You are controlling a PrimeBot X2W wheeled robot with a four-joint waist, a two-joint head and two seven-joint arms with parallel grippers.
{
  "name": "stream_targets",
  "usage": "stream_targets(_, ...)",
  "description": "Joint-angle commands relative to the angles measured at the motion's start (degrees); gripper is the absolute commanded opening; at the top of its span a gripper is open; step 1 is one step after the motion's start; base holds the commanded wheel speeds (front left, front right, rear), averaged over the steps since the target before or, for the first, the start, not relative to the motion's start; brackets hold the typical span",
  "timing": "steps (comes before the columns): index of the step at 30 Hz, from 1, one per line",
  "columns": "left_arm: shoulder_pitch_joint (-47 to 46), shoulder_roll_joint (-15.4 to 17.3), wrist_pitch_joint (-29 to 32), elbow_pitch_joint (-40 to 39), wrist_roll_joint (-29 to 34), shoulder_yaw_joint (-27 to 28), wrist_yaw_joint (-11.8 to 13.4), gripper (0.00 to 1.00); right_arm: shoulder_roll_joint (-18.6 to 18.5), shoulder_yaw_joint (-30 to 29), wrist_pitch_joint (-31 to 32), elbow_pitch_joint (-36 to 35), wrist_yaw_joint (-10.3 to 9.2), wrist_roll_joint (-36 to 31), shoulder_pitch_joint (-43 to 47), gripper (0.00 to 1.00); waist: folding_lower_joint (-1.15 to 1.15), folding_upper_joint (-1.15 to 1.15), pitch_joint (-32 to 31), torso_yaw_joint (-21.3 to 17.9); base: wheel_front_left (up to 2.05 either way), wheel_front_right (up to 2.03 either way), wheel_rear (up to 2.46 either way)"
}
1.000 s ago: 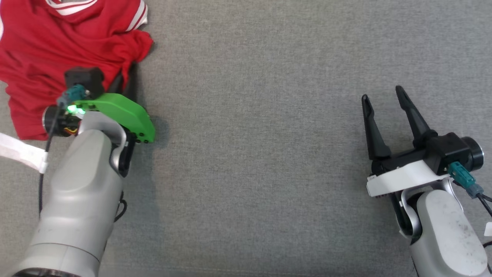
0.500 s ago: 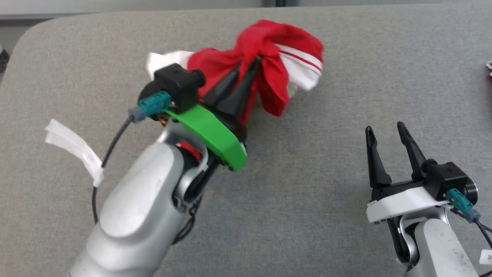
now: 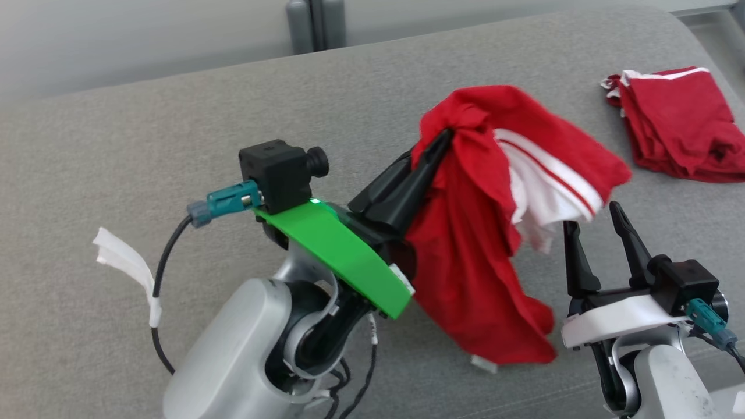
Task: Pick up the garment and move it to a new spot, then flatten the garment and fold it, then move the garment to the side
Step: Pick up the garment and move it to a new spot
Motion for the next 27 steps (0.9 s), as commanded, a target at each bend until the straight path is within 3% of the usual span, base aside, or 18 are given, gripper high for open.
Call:
stream_targets(1, 1.31, 0.81, -0.24, 2.33, -0.69, 1.16, 0.22, 0.00, -0.06, -0.19, -0.16, -0.18, -0.08, 0.56, 0.80, 1.00, 0.00, 0.00, -1.17, -4.92, 0.00, 0.00, 0.00)
stream_targets(5, 0.26, 4.25, -1.49, 12.94, 0.15, 3.58, -0.98, 0.00, -0.01, -0.14, -0.16, 0.16, -0.08, 0.98, 1.09, 1.00, 0.00, 0.00, -0.88, -7.43, 0.00, 0.00, 0.00)
stream_targets(8, -2.47, 7.29, -4.67, 22.81, 4.92, 3.55, -2.54, 0.00, -0.04, 0.03, -0.16, 0.30, -0.08, 1.43, 0.95, 1.00, 0.00, 0.00, -0.50, -8.97, 0.00, 0.00, 0.00)
stream_targets(11, -6.71, 9.72, -10.58, 35.03, 10.54, 3.91, -2.23, 0.00, -0.02, 0.08, -0.16, 0.34, -0.08, 1.59, 1.24, 1.00, 0.00, 0.00, 0.20, -10.14, 0.00, 0.00, 0.00)
stream_targets(17, -12.53, 8.73, -19.55, 50.17, 13.63, 5.13, -1.83, 0.00, -0.04, -0.18, -0.16, 0.57, -0.08, 1.41, 1.74, 1.00, 0.00, 0.00, 1.22, -10.19, 0.00, 0.00, 0.00)
stream_targets(18, -12.97, 8.24, -20.71, 52.27, 13.55, 5.35, -1.93, 0.22, -0.04, -0.18, -0.16, 0.66, -0.08, 1.37, 1.73, 1.00, 0.00, 0.00, 1.30, -10.06, 0.00, 0.00, 0.00)
stream_targets(20, -13.72, 7.79, -22.39, 56.52, 13.92, 5.24, -2.71, 1.00, -0.03, -0.02, -0.16, 0.91, -0.08, 1.36, 1.50, 1.00, 0.00, 0.00, 1.34, -9.78, 0.00, 0.00, 0.00)
stream_targets(24, -14.42, 6.27, -25.66, 60.43, 15.06, 6.22, -2.89, 1.00, -0.03, -0.79, -0.16, 0.87, -0.08, 1.33, 1.21, 1.00, 0.00, 0.00, 0.91, -8.29, 0.00, 0.00, 0.00)
stream_targets(27, -12.25, 5.94, -26.38, 57.96, 16.56, 8.58, -2.01, 1.00, -0.04, -1.85, -0.16, 0.58, -0.08, 0.67, 2.20, 1.00, 0.00, 0.00, -0.35, -6.49, 0.00, 0.00, 0.00)
